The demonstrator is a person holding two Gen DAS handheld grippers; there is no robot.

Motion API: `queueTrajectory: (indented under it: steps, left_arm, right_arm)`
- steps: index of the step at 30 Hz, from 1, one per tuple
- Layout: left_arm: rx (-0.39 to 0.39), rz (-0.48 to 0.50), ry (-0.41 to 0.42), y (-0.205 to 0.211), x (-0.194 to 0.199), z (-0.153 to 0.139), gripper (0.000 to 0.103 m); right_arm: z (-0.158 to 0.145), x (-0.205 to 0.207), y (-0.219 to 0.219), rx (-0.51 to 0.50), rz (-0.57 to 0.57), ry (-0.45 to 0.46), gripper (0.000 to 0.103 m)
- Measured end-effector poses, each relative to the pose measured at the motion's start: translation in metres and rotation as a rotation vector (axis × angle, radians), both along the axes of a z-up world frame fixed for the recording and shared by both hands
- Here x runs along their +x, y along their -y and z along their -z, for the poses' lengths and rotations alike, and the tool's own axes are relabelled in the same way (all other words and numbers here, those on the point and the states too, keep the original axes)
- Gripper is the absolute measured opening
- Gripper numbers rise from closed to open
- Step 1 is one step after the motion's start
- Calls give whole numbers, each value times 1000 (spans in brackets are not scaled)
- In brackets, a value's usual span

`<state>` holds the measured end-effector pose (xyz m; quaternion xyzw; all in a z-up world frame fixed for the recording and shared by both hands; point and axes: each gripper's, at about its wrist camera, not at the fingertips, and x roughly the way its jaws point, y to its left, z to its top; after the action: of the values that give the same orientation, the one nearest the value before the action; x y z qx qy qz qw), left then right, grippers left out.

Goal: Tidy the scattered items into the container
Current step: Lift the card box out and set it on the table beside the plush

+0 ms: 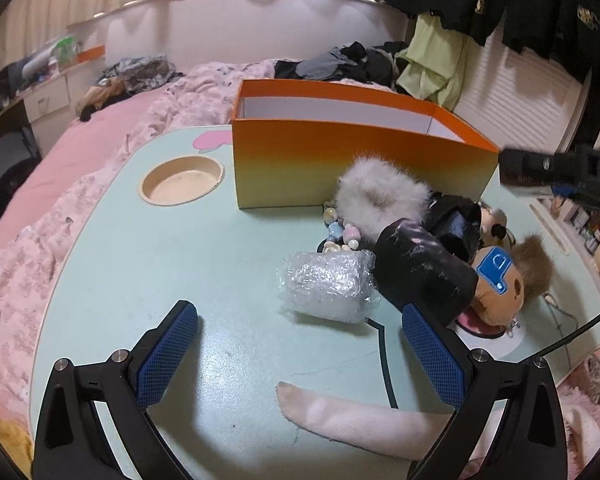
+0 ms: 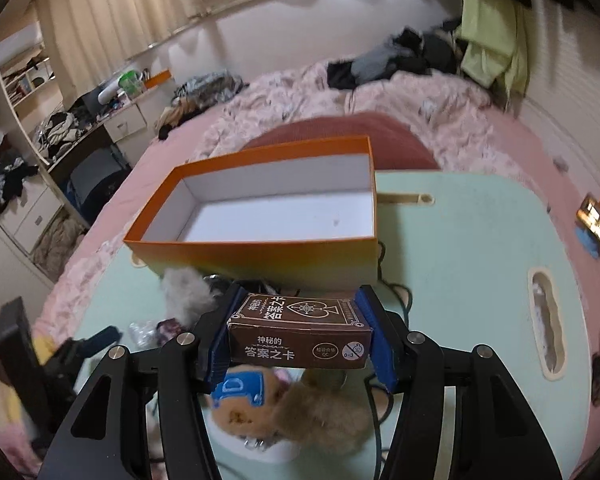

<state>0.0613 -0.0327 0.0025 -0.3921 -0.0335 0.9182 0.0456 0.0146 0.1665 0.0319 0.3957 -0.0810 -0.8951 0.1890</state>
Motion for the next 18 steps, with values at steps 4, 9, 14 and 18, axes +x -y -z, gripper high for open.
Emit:
queueTrajectory:
  steps: [4,9,14,18]
  left_arm:
    - [-12,-3,3,-1,1,0,102]
    - [-39,-14,14,-3,1,2,102]
    - [-70,-20,26,-5,2,3,102]
    - [-83,-24,30,-7,3,3,102]
  right_arm:
    - [-12,19,-13,-61,77,-198,78]
    - [-36,62,-50,-166,227,-487,86]
    - [-41,92,-70,-83,222,-554,98]
    - [-40,95,-83,50,167,-478,99]
